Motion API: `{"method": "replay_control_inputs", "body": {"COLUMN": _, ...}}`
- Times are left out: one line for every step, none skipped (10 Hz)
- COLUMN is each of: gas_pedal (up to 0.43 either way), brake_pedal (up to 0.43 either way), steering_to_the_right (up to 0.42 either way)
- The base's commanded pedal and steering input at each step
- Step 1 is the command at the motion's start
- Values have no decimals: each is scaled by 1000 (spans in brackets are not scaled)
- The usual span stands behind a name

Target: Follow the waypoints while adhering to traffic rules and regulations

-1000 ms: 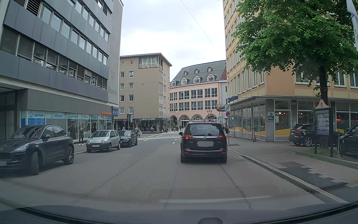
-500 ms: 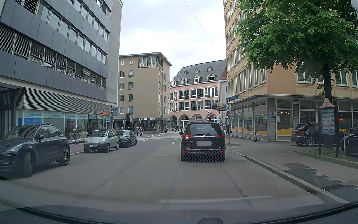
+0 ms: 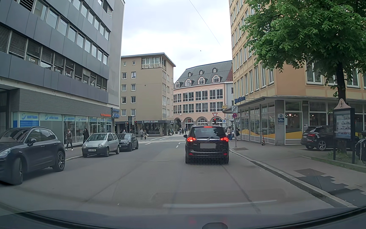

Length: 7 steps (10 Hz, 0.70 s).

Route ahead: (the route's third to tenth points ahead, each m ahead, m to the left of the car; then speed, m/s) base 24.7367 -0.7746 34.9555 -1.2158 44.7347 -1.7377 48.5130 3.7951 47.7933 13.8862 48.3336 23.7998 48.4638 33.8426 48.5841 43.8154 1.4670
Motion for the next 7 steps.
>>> {"method": "replay_control_inputs", "body": {"gas_pedal": 47, "brake_pedal": 0, "steering_to_the_right": -6}}
{"method": "replay_control_inputs", "body": {"gas_pedal": 39, "brake_pedal": 0, "steering_to_the_right": -6}}
{"method": "replay_control_inputs", "body": {"gas_pedal": 39, "brake_pedal": 0, "steering_to_the_right": -6}}
{"method": "replay_control_inputs", "body": {"gas_pedal": 28, "brake_pedal": 0, "steering_to_the_right": -6}}
{"method": "replay_control_inputs", "body": {"gas_pedal": 8, "brake_pedal": 0, "steering_to_the_right": -6}}
{"method": "replay_control_inputs", "body": {"gas_pedal": 0, "brake_pedal": 0, "steering_to_the_right": -6}}
{"method": "replay_control_inputs", "body": {"gas_pedal": 0, "brake_pedal": 0, "steering_to_the_right": -6}}
